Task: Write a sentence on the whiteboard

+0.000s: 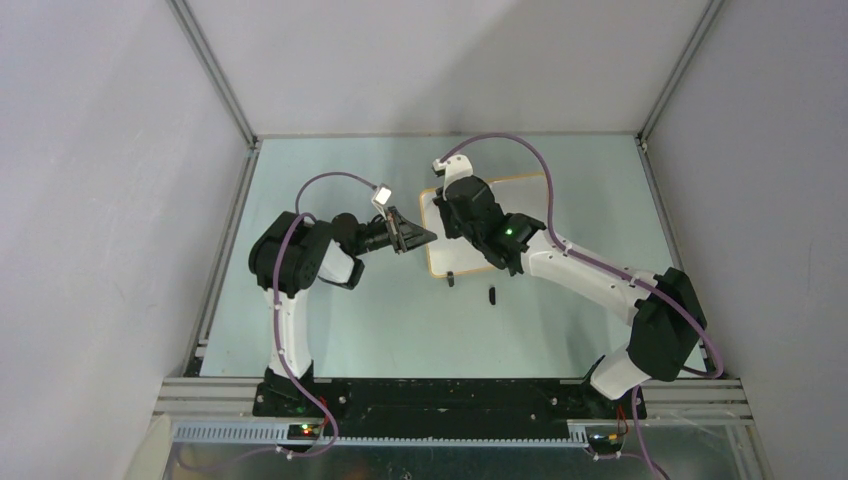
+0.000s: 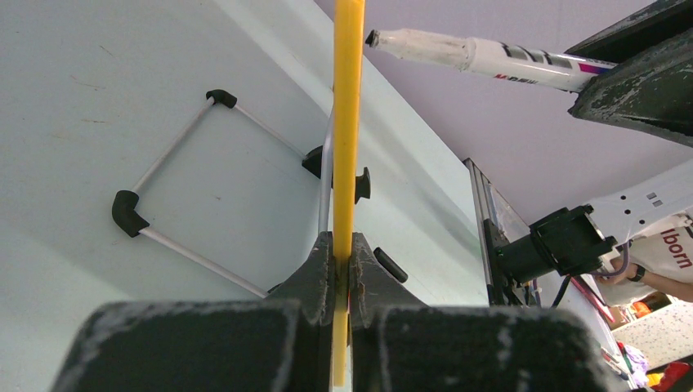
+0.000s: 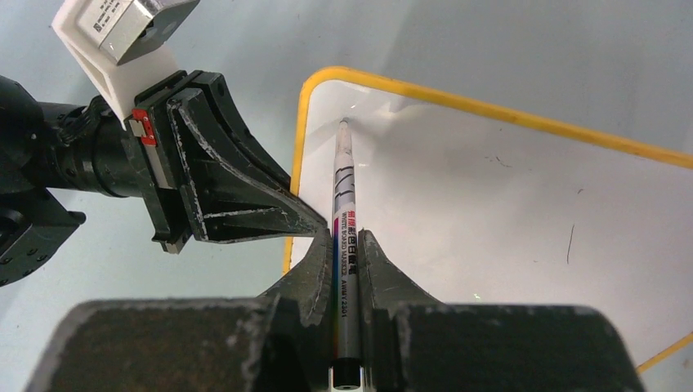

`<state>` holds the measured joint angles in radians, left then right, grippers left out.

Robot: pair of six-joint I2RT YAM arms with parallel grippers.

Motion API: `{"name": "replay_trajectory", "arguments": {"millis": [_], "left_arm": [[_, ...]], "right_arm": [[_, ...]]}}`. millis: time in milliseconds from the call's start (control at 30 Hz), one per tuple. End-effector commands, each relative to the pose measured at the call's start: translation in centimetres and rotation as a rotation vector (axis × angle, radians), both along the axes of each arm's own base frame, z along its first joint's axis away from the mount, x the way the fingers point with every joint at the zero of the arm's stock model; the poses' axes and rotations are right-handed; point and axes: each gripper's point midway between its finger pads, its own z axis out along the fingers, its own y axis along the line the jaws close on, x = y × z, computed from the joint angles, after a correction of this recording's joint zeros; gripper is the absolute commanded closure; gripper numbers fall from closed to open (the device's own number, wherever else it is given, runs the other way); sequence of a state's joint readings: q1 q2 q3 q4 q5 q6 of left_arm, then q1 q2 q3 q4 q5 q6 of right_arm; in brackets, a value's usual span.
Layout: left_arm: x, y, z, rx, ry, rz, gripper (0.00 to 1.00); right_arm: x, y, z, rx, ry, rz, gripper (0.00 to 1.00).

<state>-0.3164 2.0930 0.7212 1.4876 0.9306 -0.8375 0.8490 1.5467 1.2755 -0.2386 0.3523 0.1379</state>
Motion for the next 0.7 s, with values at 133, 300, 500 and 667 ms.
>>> {"name": "replay_trajectory", "arguments": {"millis": [133,300,500,667], "left_arm": [[-0.8,-0.3,1.1,-0.010,-0.066,-0.044,1.00],[-0.7,-0.3,1.1,-0.010,-0.066,-0.043,1.00],[-0.8,-0.3,1.1,-0.011,-0.066,-0.044,1.00],[-0.8,-0.3,1.0,-0.010,-0.064,-0.046,1.00]], "right_arm": [[-0.1,0.3,1.5,0.015,-0.007,0.007,1.00],[0.2,0.5,1.9,0.027,-0.024,0.006,1.00],[0.8,0.6,2.6,0.043,-0.054,-0.004,1.00],[1.2,0.6,2.7,0.040,-0.063,-0.015,1.00]]}}
